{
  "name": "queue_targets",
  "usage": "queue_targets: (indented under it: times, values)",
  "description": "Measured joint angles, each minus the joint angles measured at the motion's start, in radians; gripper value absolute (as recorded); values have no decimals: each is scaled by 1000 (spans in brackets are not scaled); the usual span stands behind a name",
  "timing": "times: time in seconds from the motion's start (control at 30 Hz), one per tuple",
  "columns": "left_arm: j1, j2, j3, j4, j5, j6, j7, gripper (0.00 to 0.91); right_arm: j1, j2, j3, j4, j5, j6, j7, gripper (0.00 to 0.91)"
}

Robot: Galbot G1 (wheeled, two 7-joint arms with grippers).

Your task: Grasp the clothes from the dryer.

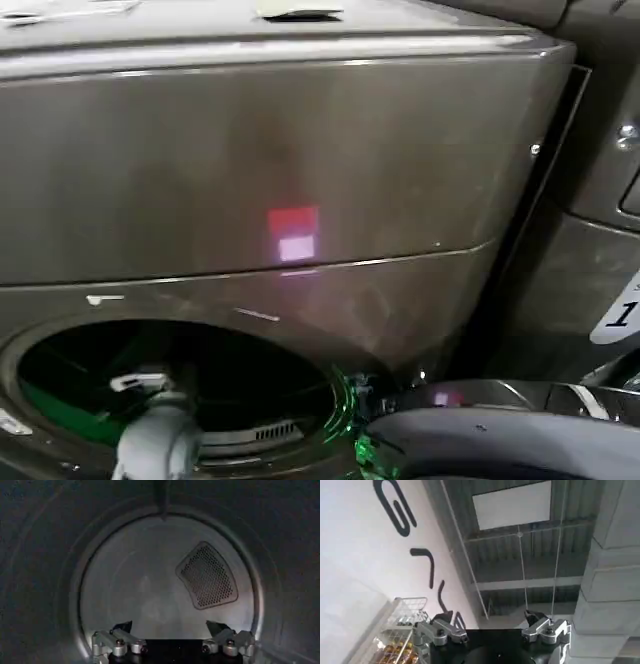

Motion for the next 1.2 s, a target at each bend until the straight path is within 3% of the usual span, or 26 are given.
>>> queue_targets:
  times: [0.67,0.97,1.2]
  values:
    - [-474,-55,37,681,90,-65,161,907,-9,5,22,-18,0,-4,-15,907]
    - [-618,-18,153,926,246,-94,499,907,-13,6,26,-19,1,-5,-19,907]
    - [-749,-24,266,1135,484,-151,758,907,-10,7,26,-20,-1,-8,-23,907]
